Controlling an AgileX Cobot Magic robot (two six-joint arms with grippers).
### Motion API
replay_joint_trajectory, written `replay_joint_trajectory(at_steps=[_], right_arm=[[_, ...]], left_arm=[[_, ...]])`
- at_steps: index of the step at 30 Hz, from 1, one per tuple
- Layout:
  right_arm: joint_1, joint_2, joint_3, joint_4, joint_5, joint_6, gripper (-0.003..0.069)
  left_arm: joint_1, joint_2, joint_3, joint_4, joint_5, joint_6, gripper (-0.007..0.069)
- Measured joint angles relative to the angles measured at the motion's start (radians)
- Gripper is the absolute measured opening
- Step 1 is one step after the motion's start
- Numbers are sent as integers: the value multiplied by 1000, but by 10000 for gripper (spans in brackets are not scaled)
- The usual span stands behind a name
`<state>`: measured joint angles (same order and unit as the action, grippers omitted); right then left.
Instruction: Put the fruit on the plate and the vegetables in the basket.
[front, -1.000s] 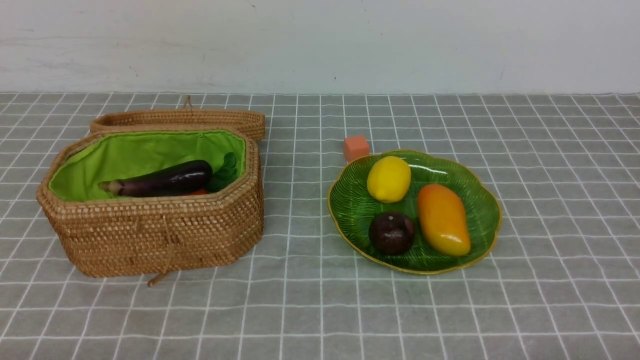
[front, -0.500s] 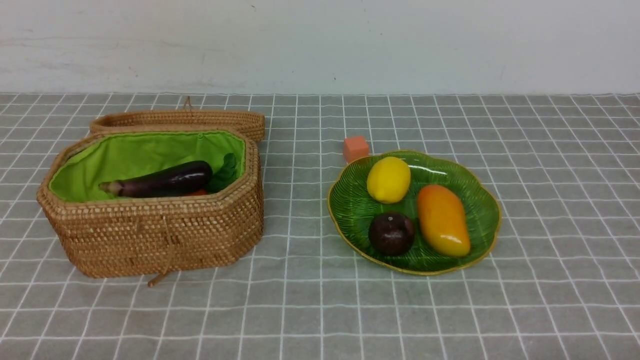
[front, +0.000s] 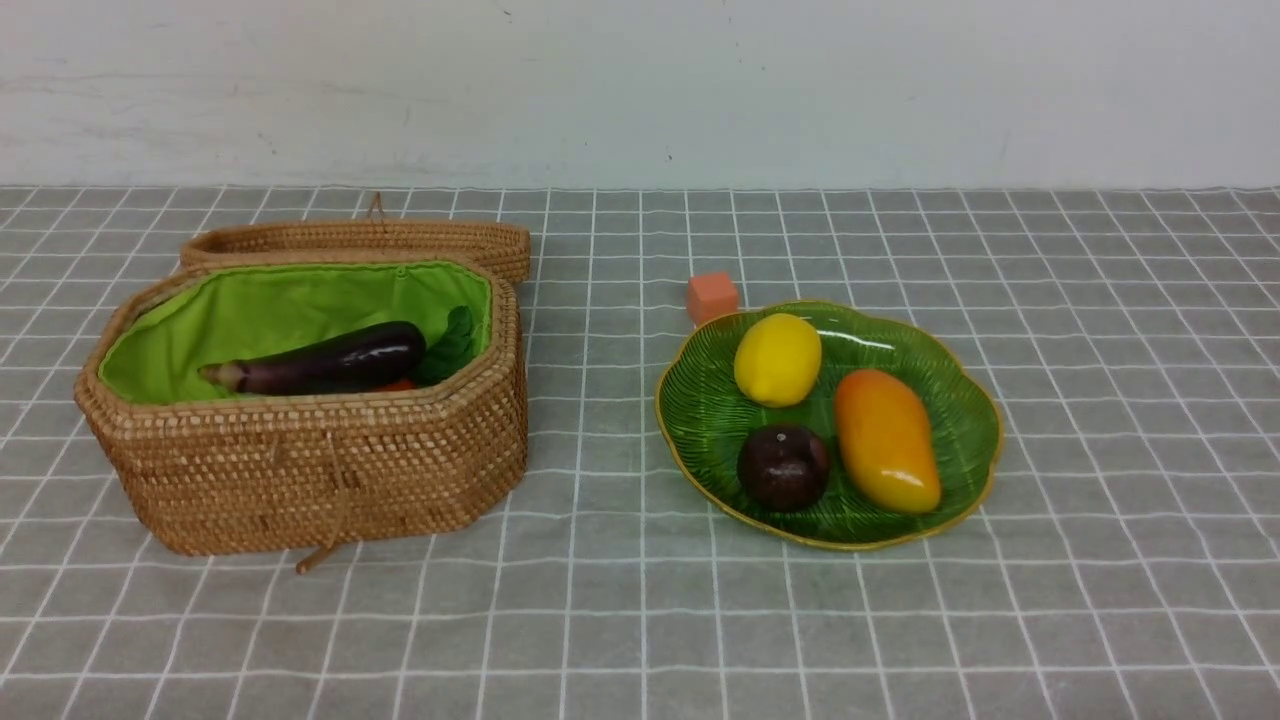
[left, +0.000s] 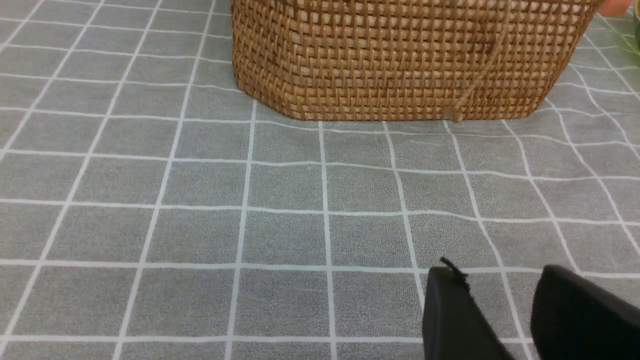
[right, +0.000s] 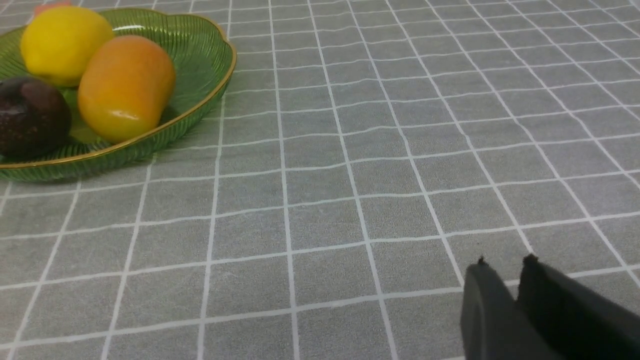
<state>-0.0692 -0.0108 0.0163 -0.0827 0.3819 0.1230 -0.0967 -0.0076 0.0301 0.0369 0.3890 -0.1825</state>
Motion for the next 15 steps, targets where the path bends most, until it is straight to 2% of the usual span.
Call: replay_joint_trajectory(at_steps=[15], right_arm=[[0, 0, 0, 0, 0, 0, 118]], left_arm=[[0, 0, 0, 0, 0, 0, 239]])
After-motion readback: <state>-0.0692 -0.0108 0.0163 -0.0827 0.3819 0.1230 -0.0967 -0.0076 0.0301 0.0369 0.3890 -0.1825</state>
